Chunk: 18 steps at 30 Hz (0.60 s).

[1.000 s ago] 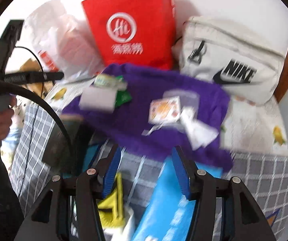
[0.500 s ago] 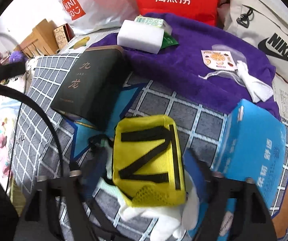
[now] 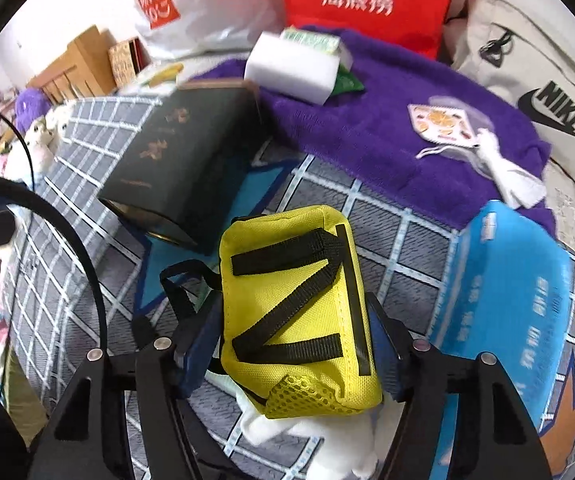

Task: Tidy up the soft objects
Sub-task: 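Grasp the yellow mesh pouch in the pile with the right tool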

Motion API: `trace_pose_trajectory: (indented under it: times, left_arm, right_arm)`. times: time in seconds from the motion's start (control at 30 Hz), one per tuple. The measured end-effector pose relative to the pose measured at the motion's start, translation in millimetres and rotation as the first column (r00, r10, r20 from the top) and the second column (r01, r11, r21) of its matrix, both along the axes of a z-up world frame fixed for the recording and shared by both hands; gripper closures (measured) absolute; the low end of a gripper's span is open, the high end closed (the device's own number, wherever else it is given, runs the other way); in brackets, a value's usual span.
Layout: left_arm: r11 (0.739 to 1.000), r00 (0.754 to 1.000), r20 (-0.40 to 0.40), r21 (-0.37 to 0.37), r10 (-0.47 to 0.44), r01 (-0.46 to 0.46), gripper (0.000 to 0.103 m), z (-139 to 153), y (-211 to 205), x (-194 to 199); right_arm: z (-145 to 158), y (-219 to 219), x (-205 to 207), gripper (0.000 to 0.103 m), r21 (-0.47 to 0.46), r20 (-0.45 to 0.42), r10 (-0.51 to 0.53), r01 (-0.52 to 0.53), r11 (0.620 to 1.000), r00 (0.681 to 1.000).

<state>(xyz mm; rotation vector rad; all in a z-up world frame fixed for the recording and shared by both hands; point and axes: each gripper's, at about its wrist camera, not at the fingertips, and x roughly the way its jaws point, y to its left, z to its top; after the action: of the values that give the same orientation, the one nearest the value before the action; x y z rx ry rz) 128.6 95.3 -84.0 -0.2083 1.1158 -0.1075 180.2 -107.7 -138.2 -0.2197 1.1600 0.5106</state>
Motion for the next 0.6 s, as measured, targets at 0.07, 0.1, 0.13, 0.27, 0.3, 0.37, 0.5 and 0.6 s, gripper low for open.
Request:
trace_pose_trajectory:
  times: [0.07, 0.1, 0.13, 0.27, 0.3, 0.37, 0.5, 0.6]
  left_arm:
    - [1.0, 1.0, -0.008, 0.009, 0.001, -0.001, 0.024, -3, -2, -2]
    - [1.0, 1.0, -0.011, 0.012, 0.0, 0.0, 0.024, -4, -4, -2]
    - [1.0, 1.0, -0.015, 0.013, -0.002, 0.003, 0.024, -5, -6, -3]
    - [1.0, 0.999, -0.039, 0.004, -0.02, 0.02, 0.024, -14, -15, -6]
    - [1.0, 0.999, -0.047, 0.007, -0.023, 0.023, 0.024, -17, -17, -6]
    - [0.999, 0.997, -0.068, 0.018, -0.032, 0.034, 0.024, -25, -26, -8]
    - [0.997, 0.99, -0.126, 0.024, -0.064, 0.068, 0.024, -45, -45, -14]
    - [0.995, 0.979, -0.183, 0.029, -0.084, 0.091, 0.024, -62, -62, -17]
  right_arm:
    - [7, -4, -1, 0.036, 0.021, 0.011, -0.006, 0.006, 1.0, 1.0]
    - [14, -9, -4, 0.036, 0.041, 0.018, -0.013, 0.012, 0.999, 1.0]
    - [17, -12, -5, 0.036, 0.051, 0.021, -0.02, 0.019, 0.999, 1.0]
    - [34, -30, -14, 0.036, 0.106, 0.033, -0.064, 0.06, 0.993, 0.997]
    - [38, -37, -17, 0.036, 0.117, 0.037, -0.077, 0.073, 0.99, 0.996]
    - [45, -43, -22, 0.036, 0.131, 0.05, -0.099, 0.092, 0.987, 0.994]
    - [57, -57, -37, 0.036, 0.158, 0.074, -0.135, 0.122, 0.98, 0.988]
    - [63, -69, -50, 0.036, 0.169, 0.088, -0.157, 0.141, 0.975, 0.984]
